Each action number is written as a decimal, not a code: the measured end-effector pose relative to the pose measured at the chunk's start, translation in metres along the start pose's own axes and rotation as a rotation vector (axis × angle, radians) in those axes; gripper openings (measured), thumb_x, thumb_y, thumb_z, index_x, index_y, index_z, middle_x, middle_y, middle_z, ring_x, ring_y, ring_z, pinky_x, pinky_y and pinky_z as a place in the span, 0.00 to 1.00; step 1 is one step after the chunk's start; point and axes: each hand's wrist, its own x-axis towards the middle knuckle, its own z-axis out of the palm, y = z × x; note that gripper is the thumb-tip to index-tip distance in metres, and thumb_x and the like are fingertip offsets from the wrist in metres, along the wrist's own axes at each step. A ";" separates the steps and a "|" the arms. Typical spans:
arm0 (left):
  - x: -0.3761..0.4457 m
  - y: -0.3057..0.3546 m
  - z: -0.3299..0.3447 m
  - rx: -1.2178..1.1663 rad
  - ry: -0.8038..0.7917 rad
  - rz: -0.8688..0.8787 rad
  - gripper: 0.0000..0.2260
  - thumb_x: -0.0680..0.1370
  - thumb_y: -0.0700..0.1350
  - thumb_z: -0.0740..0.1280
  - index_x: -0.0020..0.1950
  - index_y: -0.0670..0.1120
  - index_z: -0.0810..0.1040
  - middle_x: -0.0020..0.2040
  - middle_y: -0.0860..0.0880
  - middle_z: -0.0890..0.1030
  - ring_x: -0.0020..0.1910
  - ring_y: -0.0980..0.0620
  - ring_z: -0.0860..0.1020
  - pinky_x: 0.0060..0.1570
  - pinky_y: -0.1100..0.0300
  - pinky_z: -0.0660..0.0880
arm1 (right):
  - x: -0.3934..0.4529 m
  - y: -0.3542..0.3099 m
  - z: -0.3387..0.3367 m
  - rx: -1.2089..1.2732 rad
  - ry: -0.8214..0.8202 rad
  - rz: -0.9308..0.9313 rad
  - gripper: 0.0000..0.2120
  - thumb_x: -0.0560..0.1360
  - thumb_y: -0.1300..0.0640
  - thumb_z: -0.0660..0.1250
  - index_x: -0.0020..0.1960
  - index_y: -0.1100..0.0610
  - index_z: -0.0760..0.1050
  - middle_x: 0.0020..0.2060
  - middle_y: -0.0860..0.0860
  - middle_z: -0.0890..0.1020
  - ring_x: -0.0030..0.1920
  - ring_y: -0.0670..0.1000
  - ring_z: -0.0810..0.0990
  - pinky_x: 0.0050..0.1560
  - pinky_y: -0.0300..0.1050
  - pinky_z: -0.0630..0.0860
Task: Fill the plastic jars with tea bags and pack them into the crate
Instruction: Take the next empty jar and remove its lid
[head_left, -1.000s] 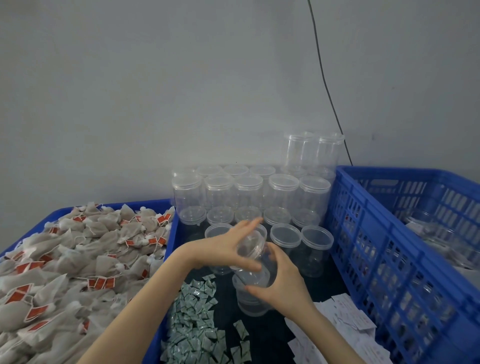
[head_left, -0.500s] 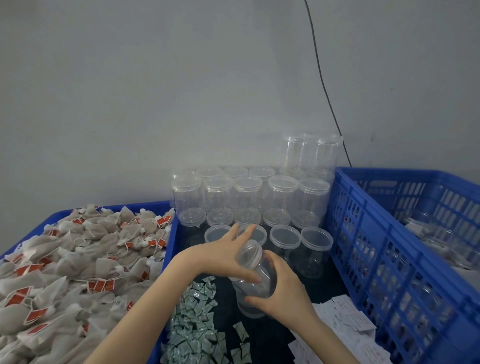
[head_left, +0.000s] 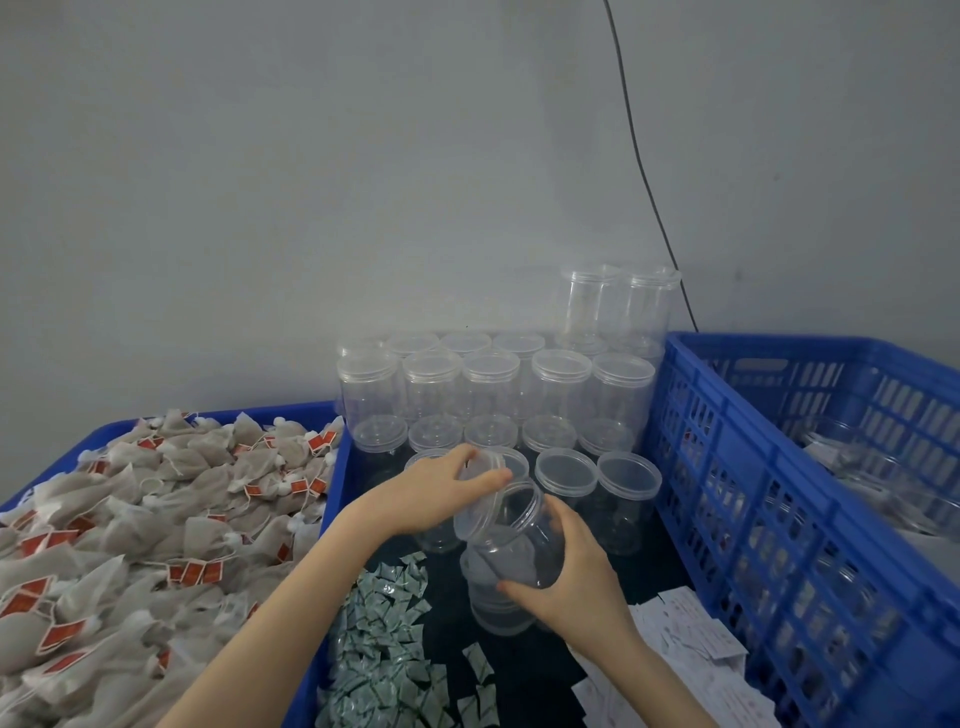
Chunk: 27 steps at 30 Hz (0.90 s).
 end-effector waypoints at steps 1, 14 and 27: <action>0.001 0.001 0.001 -0.033 -0.019 0.021 0.46 0.63 0.77 0.52 0.76 0.55 0.57 0.71 0.47 0.70 0.65 0.49 0.72 0.65 0.52 0.67 | 0.000 0.000 0.000 0.041 -0.001 0.012 0.50 0.54 0.33 0.74 0.73 0.39 0.60 0.64 0.32 0.70 0.64 0.36 0.69 0.63 0.37 0.68; 0.023 -0.008 0.026 -0.023 0.096 0.053 0.36 0.75 0.63 0.63 0.78 0.52 0.54 0.75 0.45 0.63 0.71 0.47 0.65 0.67 0.54 0.63 | -0.009 0.015 -0.017 0.194 0.040 0.023 0.46 0.55 0.43 0.80 0.70 0.41 0.65 0.64 0.38 0.75 0.63 0.36 0.73 0.60 0.34 0.72; 0.043 -0.022 0.085 0.044 0.106 0.075 0.29 0.74 0.59 0.68 0.68 0.46 0.68 0.66 0.50 0.66 0.61 0.54 0.70 0.60 0.63 0.66 | -0.019 0.050 -0.037 0.293 0.208 0.103 0.35 0.63 0.62 0.82 0.59 0.38 0.69 0.57 0.37 0.78 0.55 0.29 0.75 0.47 0.21 0.71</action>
